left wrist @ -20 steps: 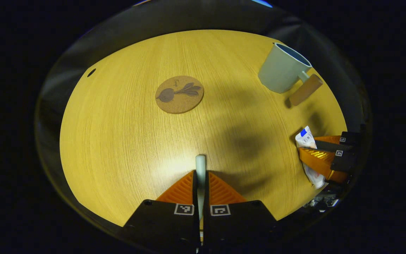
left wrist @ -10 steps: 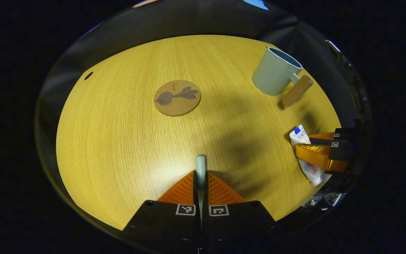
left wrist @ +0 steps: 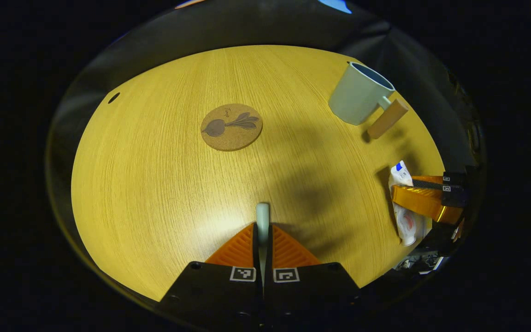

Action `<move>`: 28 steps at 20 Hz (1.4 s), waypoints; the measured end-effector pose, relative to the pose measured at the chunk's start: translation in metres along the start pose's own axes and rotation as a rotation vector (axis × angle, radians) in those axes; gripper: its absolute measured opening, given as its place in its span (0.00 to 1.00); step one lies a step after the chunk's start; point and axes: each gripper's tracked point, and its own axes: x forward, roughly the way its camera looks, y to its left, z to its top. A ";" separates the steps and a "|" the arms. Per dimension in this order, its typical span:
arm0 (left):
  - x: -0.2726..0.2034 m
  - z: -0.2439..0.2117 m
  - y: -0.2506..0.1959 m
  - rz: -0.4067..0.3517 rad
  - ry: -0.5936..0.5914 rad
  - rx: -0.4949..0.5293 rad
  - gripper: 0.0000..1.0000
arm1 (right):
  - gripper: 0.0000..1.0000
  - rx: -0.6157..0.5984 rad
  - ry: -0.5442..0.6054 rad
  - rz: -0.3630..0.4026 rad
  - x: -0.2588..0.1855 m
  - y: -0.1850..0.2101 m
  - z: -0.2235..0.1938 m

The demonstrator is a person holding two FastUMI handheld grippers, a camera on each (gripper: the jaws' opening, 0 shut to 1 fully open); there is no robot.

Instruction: Put the toothbrush and toothpaste on the desktop into the cup, then pick up the cup and place it on the coaster on the desktop.

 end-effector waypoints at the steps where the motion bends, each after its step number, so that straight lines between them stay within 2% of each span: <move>1: 0.000 0.000 0.000 -0.002 0.000 -0.003 0.00 | 0.15 0.003 -0.018 0.005 -0.004 0.000 0.004; 4: -0.002 0.000 0.000 -0.010 -0.001 -0.006 0.00 | 0.15 0.007 -0.127 0.023 -0.033 0.003 0.024; 8: -0.002 0.000 0.000 -0.014 -0.003 -0.002 0.00 | 0.15 0.002 -0.346 0.036 -0.060 0.006 0.075; 9: -0.001 0.000 0.000 -0.016 -0.004 -0.002 0.00 | 0.07 -0.011 -0.358 0.048 -0.059 0.010 0.077; 12: -0.002 0.000 0.000 -0.020 -0.006 -0.005 0.00 | 0.07 -0.028 -0.402 0.092 -0.066 0.024 0.089; 19: -0.001 0.000 0.000 -0.024 -0.014 -0.014 0.00 | 0.07 -0.095 -0.537 0.068 -0.096 0.030 0.145; 28: -0.002 -0.001 0.000 -0.027 -0.017 -0.031 0.00 | 0.07 -0.052 -0.703 0.040 -0.116 0.018 0.228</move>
